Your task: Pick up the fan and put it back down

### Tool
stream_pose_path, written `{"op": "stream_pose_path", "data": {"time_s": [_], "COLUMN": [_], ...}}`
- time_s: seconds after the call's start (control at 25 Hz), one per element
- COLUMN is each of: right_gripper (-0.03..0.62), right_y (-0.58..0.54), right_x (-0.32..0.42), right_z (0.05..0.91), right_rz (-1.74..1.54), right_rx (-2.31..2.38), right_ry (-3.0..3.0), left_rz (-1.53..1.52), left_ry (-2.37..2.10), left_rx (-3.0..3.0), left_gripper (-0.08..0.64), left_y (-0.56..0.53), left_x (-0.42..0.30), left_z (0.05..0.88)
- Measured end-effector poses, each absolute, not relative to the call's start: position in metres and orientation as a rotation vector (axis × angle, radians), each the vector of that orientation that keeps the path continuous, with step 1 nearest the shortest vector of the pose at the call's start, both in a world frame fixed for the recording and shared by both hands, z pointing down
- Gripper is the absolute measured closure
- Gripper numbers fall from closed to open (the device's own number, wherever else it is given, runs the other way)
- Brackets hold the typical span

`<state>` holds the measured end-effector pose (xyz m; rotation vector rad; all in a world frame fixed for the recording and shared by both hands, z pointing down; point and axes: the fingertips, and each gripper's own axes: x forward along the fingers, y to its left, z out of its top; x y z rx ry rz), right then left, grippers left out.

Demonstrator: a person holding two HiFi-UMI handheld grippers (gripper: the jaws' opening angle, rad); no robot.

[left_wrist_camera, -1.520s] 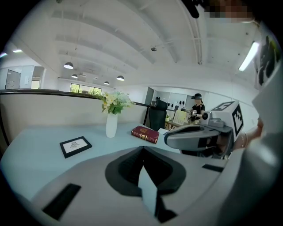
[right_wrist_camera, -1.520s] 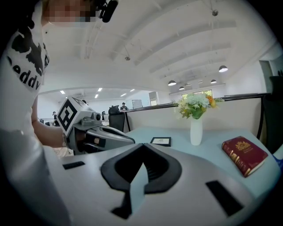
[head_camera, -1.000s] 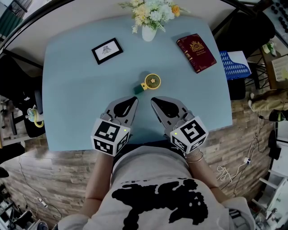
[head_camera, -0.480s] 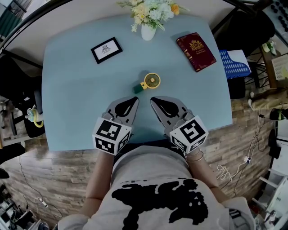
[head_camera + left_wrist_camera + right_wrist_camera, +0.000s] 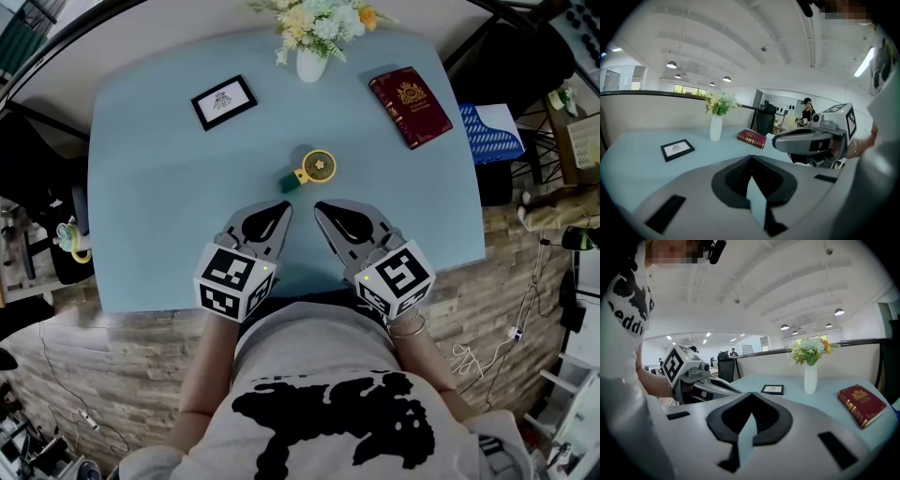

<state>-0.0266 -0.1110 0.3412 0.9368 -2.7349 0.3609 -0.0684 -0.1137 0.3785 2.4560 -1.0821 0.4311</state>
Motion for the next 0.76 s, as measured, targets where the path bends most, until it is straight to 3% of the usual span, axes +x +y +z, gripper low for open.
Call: {"op": "stream_pose_path", "data": {"time_s": [0.76], "right_gripper": [0.589], "right_y": [-0.108], "right_x": [-0.022], "right_z": [0.354], "right_rz": [0.395], "right_rx": [0.903], "right_ry": [-2.709], "left_rz": [0.471], "left_ry": [-1.039], "left_rx": [2.458], "left_gripper": [0.549], "left_y": [-0.107], "left_x": [-0.067], "left_z": [0.383]}}
